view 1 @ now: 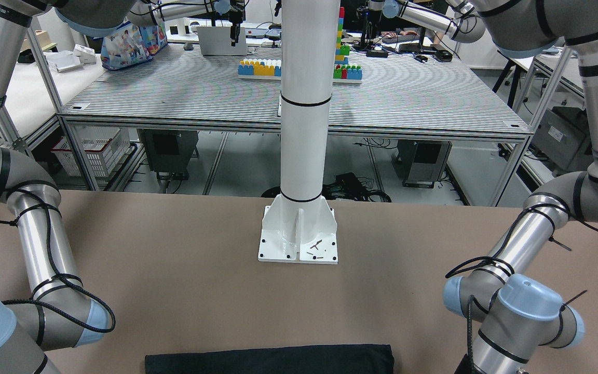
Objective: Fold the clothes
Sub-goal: 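Lower the right gripper to the folded shirt's corner nearest it and grasp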
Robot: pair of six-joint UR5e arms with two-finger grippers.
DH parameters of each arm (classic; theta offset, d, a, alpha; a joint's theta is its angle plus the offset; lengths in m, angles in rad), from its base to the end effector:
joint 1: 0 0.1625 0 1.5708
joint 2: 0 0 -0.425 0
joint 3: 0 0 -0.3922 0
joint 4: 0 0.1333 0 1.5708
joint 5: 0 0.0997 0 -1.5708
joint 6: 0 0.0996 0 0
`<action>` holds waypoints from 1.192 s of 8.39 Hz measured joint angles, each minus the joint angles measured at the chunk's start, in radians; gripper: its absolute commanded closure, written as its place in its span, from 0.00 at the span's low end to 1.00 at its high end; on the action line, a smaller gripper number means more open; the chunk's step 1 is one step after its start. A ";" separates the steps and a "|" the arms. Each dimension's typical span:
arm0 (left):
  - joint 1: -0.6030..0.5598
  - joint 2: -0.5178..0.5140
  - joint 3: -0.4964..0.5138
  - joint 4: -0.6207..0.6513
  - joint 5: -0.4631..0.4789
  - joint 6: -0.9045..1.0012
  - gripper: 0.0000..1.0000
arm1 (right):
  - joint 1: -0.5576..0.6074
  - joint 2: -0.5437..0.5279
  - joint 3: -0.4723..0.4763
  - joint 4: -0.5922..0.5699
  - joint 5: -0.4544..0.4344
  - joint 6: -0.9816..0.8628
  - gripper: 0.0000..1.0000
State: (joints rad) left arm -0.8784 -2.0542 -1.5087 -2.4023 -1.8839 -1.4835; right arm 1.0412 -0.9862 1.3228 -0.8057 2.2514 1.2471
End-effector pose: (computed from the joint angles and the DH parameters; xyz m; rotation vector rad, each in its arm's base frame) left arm 0.3530 -0.5863 0.3133 0.3401 1.2379 -0.4852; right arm -0.3022 -0.6561 0.3335 0.1931 -1.2001 0.2528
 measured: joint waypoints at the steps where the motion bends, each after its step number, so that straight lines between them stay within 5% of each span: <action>1: -0.004 -0.001 0.002 0.000 0.000 0.009 0.00 | -0.001 -0.034 0.018 0.001 0.042 0.009 0.06; 5: -0.014 -0.004 -0.002 0.010 0.003 0.017 0.00 | -0.050 -0.246 0.145 0.025 0.087 0.054 0.06; 10: -0.021 -0.002 -0.012 0.011 0.003 0.019 0.00 | -0.201 -0.316 0.155 0.141 0.002 0.235 0.06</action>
State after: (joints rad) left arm -0.8999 -2.0558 -1.5206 -2.3915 -1.8807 -1.4650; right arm 0.8397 -1.3020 1.4782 -0.6643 2.2538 1.4818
